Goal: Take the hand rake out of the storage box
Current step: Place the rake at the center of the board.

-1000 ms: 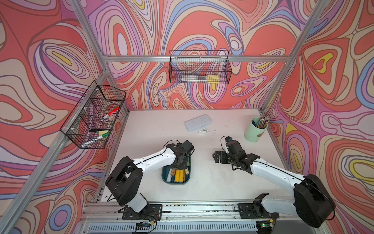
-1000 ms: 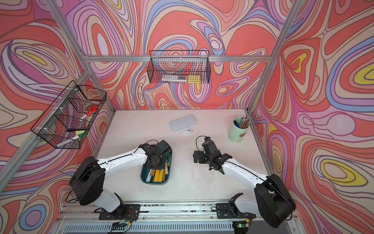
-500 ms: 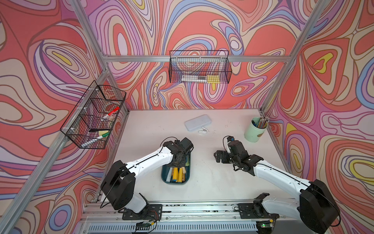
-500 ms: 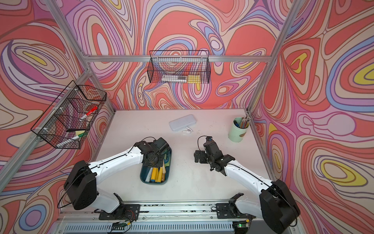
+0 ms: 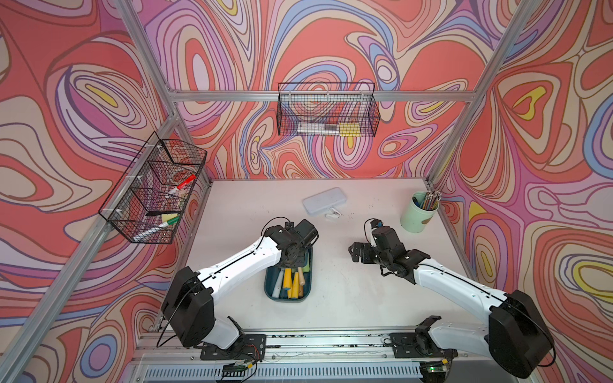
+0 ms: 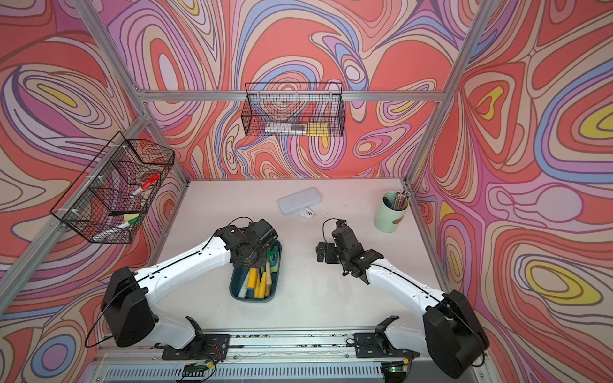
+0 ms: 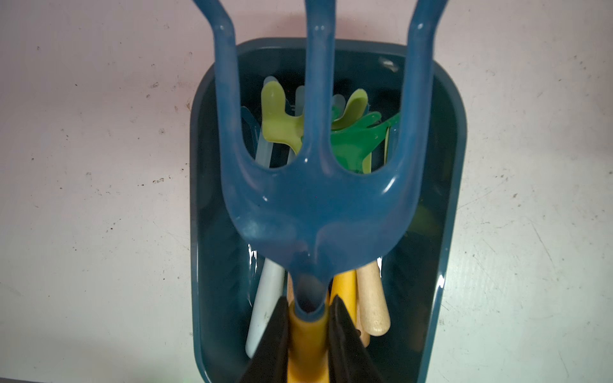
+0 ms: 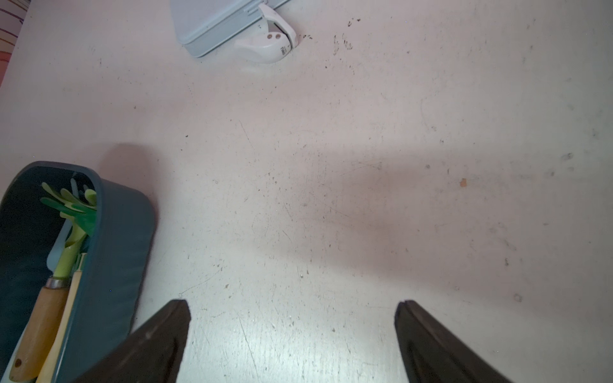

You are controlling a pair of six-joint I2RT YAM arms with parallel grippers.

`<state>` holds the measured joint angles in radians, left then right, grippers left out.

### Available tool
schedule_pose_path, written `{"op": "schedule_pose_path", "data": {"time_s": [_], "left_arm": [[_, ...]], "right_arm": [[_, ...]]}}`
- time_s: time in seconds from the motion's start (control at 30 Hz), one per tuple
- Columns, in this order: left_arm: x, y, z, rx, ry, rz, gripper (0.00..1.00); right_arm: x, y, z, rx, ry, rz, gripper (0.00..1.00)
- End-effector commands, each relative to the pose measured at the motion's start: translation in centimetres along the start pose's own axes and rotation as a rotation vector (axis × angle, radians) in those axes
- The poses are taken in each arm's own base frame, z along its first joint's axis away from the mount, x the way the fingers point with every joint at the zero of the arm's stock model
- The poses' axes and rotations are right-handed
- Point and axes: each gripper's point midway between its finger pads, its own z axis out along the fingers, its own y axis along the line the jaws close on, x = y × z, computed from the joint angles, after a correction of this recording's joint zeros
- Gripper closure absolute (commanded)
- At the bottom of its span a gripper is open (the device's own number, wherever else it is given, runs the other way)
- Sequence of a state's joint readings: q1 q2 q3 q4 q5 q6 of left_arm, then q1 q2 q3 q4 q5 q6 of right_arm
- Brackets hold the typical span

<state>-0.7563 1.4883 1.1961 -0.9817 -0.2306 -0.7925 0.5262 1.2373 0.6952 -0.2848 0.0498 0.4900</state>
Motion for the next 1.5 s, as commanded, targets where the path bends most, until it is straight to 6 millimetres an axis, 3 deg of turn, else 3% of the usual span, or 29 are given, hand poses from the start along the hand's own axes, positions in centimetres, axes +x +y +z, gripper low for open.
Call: {"op": "schedule_pose_path", "data": {"time_s": [0.0, 0.27, 0.53, 0.67, 1.0, 1.23, 1.47], "left_arm": [[-1.5, -0.9, -2.7, 0.040, -0.058, -0.014, 0.90], [-3.4, -7.1, -5.1, 0.135, -0.116, 0.001, 0.88], [-4.3, -13.3, -3.0, 0.183, -0.096, 0.012, 0.88], [-4.4, -15.0, -1.1, 0.176, -0.076, -0.011, 0.89], [-3.6, -17.3, 4.5, 0.123, 0.001, -0.071, 0.90], [-3.3, -16.8, 7.5, 0.069, 0.020, -0.032, 0.90], [-3.0, -16.3, 9.4, 0.067, 0.070, -0.026, 0.90]], "right_arm": [[-0.8, -0.3, -0.4, 0.035, -0.029, 0.034, 0.02], [-0.6, -2.0, -0.6, 0.136, -0.021, 0.080, 0.02], [0.5, -3.2, -0.7, 0.183, -0.005, 0.130, 0.02], [1.2, -4.4, -1.1, 0.234, -0.005, 0.154, 0.02], [2.0, -6.5, -2.5, 0.325, -0.030, 0.196, 0.02], [1.7, -7.2, -3.7, 0.346, -0.076, 0.204, 0.02], [1.7, -6.7, -3.1, 0.329, -0.063, 0.203, 0.02]]}}
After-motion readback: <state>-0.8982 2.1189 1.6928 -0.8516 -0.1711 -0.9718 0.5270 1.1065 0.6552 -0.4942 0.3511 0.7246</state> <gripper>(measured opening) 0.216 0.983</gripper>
